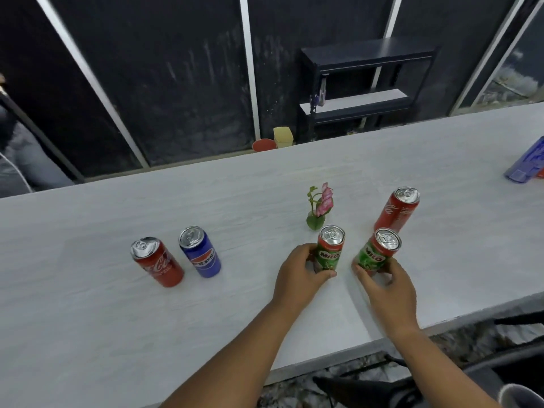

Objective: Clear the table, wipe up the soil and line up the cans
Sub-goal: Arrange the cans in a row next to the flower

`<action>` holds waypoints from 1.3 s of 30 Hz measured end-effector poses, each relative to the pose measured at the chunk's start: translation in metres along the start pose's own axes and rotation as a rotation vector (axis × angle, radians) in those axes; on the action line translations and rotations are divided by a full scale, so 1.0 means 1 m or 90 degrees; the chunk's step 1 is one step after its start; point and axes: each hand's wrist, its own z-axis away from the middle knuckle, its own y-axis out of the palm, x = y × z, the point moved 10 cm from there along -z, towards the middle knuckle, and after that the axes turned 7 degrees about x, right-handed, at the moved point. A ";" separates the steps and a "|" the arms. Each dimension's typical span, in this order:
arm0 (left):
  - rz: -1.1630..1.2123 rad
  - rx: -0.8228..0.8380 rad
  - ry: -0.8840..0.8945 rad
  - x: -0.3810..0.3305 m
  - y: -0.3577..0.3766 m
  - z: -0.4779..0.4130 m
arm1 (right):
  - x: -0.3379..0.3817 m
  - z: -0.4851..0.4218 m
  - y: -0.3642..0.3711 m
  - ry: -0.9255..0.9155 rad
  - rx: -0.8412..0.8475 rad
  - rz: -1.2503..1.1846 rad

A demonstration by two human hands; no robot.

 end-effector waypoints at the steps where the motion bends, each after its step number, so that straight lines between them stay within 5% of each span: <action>1: 0.000 -0.009 -0.007 0.006 -0.009 0.009 | 0.007 0.004 0.013 -0.009 0.019 -0.009; 17: 0.039 -0.211 -0.096 0.111 -0.175 0.149 | 0.105 0.036 0.189 -0.100 0.216 -0.031; 30: 0.047 -0.349 -0.143 0.178 -0.301 0.209 | 0.136 0.037 0.228 -0.127 0.249 -0.009; 39: 0.000 -0.342 -0.152 0.195 -0.351 0.181 | 0.134 0.035 0.239 -0.143 0.274 0.015</action>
